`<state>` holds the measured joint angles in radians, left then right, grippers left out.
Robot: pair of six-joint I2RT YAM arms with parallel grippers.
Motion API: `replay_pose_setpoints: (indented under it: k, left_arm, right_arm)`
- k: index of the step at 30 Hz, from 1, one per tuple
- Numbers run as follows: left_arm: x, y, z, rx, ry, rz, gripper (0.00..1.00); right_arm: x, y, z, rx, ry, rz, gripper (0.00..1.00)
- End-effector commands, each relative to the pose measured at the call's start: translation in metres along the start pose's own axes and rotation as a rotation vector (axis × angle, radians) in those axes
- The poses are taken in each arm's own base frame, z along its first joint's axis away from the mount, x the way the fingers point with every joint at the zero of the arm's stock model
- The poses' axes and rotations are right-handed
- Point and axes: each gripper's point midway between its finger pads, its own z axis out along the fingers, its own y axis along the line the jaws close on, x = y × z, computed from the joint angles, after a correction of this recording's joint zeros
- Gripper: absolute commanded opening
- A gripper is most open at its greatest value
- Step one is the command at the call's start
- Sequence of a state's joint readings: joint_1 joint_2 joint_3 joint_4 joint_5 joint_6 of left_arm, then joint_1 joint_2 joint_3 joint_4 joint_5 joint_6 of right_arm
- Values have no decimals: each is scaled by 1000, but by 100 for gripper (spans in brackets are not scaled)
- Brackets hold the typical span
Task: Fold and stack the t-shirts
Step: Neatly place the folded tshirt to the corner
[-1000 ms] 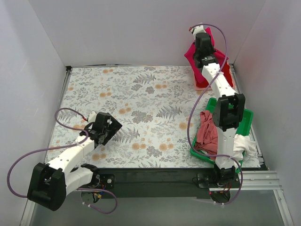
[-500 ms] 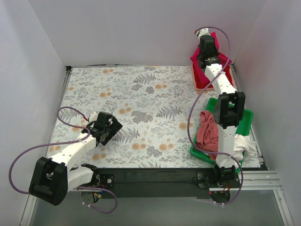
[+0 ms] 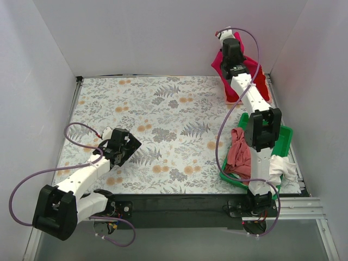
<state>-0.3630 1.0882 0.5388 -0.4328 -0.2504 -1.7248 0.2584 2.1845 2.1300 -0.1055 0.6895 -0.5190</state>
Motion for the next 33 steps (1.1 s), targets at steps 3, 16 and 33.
replay_pose_setpoints:
  k: [3, 16, 33]
  left_arm:
    - [-15, -10, -9, 44, -65, -3, 95]
    - [-15, -8, -6, 27, -65, 5, 95]
    - [-13, -7, 0, -1, -54, 12, 95]
  right_arm:
    - [-69, -35, -43, 65, -152, 126, 1]
    - [-50, -2, -25, 58, -103, 83, 1]
    - [-11, -2, 6, 83, -28, 63, 1]
